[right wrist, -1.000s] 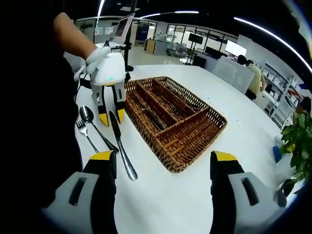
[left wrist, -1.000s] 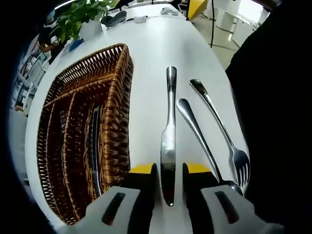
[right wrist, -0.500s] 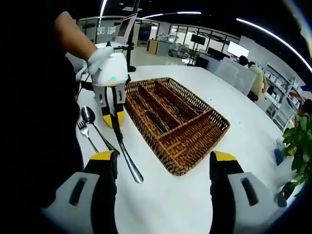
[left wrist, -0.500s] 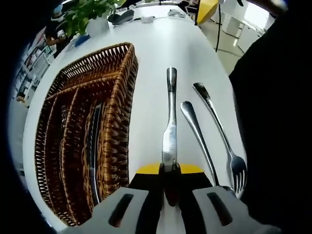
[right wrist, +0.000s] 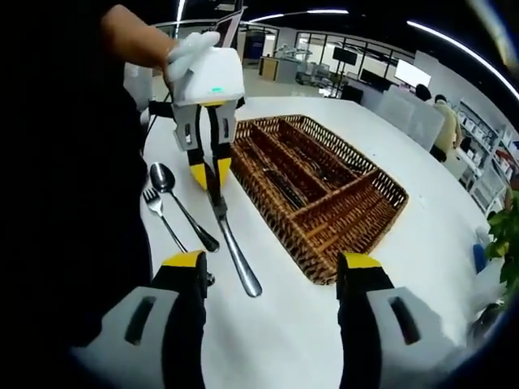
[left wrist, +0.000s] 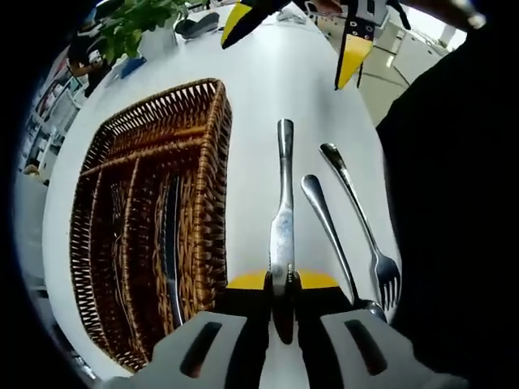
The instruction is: Arrange the knives, forks, and spoons in their matching storage slots by inserting each utensil handle-first until every utensil is classified and aligned in the correct compartment
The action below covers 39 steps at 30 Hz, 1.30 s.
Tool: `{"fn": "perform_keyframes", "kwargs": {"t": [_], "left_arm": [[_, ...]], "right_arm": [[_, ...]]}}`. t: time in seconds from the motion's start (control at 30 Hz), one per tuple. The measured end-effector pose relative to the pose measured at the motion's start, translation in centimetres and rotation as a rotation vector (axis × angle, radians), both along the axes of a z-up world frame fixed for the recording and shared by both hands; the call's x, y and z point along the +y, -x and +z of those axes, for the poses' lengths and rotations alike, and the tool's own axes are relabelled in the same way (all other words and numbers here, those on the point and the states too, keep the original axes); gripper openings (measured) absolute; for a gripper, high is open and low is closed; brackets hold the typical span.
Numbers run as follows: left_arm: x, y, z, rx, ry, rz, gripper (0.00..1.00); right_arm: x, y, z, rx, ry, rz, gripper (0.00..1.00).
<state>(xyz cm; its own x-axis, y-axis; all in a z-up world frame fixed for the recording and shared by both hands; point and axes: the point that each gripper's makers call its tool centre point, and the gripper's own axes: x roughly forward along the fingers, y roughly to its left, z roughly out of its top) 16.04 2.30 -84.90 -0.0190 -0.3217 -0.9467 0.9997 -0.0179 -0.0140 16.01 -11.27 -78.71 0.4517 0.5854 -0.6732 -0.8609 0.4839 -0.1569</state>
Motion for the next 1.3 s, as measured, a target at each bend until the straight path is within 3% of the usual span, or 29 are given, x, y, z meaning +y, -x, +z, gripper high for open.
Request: {"fn": "perform_keyframes", "kwargs": {"t": [0.47,0.53,0.63,0.97,1.13,1.3], "left_arm": [[-0.4,-0.2,1.6,-0.035,-0.021,-0.024,0.1],[-0.6,-0.1,1.6,-0.035,-0.018,-0.025,0.09],[-0.8,-0.1,1.5,-0.042,-0.021,-0.029,0.09],[-0.7,-0.3,2.0,-0.046,-0.021,-0.024,0.1],[-0.7,-0.2,2.2,-0.053,-0.024,-0.035,0.1],[-0.8,-0.1,2.6,-0.042,-0.019,-0.032,0.1]], "right_arm": [[2.5,1.0,-3.8,0.1,0.02,0.115,0.43],[3.2,1.0,-5.0,0.141,0.029,0.134,0.38],[3.7,0.6,-6.9,0.161,0.048,0.14,0.37],[3.9,0.6,-7.7,0.126,0.104,0.188,0.33],[4.1,0.4,-7.9,0.13,0.089,0.189,0.28],[4.5,0.5,-8.0,0.115,0.12,0.253,0.27]]}}
